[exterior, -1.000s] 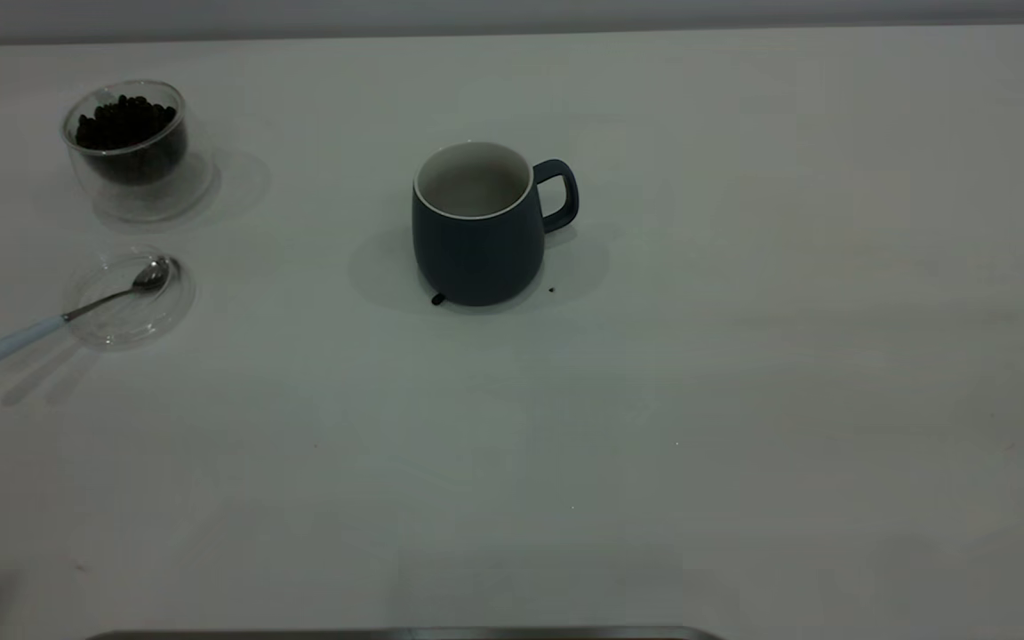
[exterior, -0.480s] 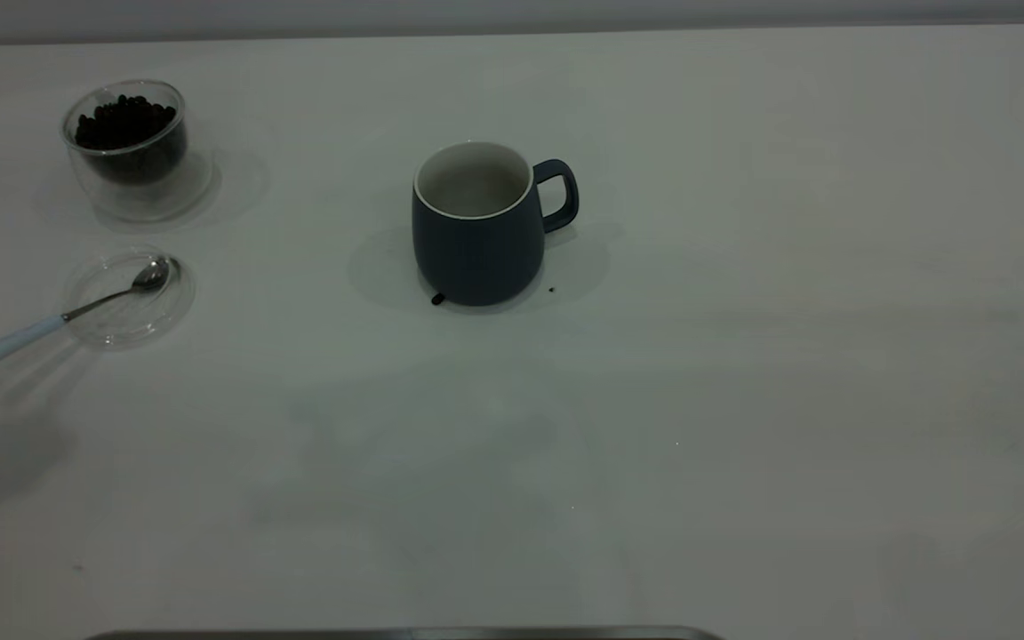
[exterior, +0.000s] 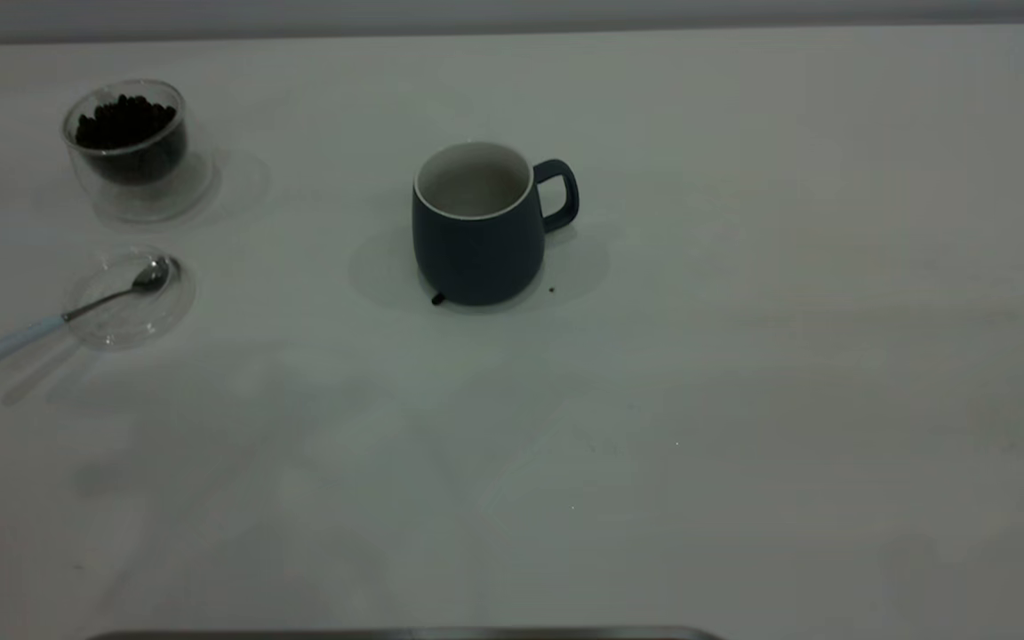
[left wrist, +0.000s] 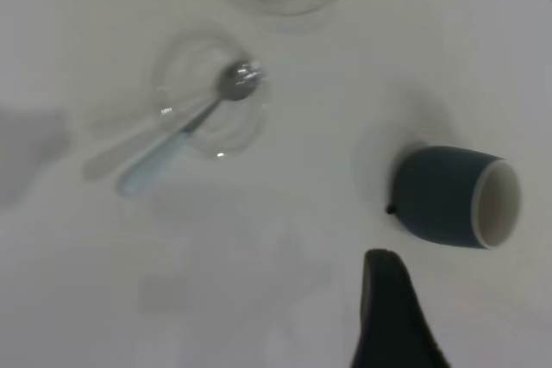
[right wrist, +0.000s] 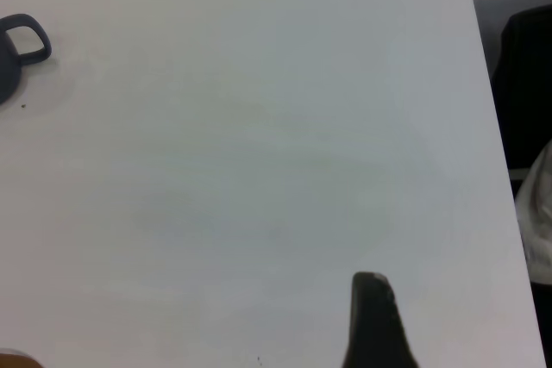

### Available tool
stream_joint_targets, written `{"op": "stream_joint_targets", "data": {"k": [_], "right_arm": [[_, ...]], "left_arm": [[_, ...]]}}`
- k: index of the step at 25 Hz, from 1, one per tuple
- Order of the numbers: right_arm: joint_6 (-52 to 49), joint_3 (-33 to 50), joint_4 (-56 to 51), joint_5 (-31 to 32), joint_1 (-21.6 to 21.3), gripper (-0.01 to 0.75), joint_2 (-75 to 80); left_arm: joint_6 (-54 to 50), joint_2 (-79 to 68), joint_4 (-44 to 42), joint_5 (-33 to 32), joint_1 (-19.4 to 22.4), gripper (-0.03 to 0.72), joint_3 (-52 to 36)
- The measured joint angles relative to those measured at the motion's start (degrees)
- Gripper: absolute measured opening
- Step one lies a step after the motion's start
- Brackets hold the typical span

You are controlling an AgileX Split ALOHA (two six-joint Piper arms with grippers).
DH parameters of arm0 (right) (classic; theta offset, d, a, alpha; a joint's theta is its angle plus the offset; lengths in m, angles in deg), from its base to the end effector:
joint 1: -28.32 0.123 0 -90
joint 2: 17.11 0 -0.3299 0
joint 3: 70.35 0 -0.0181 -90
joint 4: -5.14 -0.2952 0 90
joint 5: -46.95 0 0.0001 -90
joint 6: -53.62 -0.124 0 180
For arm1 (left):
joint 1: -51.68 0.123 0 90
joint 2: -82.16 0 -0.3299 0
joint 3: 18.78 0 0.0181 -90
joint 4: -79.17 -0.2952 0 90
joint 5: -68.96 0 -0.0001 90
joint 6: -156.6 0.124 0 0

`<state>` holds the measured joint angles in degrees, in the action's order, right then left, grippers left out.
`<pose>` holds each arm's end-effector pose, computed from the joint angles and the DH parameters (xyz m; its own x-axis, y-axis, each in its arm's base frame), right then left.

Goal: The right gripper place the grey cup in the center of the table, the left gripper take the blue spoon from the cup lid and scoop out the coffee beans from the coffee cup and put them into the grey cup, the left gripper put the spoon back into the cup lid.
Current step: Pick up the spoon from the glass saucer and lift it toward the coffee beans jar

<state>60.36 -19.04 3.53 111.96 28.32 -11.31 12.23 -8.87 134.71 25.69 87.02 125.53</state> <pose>0.0148 0.0032 0.2659 -0.5263 -0.1055 -0.8437 -0.0776 0.9941 -0.0760 0.2828 0.1145 0.1983 -0.6703 -0.6694 -0.3203 -0.4170 0.6968 -0.5835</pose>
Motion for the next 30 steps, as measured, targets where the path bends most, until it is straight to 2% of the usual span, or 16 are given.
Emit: {"op": "stream_joint_targets", "data": {"k": [4,6,15,18,24,30], "right_arm": [[0.0,0.0,0.0,0.0,0.0,0.461,0.0],[0.0,0.0,0.0,0.0,0.0,0.461,0.0],[0.0,0.0,0.0,0.0,0.0,0.461,0.0],[0.0,0.0,0.0,0.0,0.0,0.461,0.0],[0.0,0.0,0.0,0.0,0.0,0.461,0.0],[0.0,0.0,0.0,0.0,0.0,0.461,0.0]], "left_arm": [[10.1,-5.7,6.3,1.0,3.9,0.498,-4.4],[16.4,-8.1,12.2,1.6,4.7,0.498,-6.2],[44.2,-18.5,34.3,8.4,4.8,0.497,-13.9],[51.4,-24.0,40.8,8.4,4.8,0.497,-15.1],[62.9,-37.1,46.3,5.0,4.8,0.497,-14.8],[67.1,-45.0,47.1,3.8,4.8,0.497,-13.6]]}}
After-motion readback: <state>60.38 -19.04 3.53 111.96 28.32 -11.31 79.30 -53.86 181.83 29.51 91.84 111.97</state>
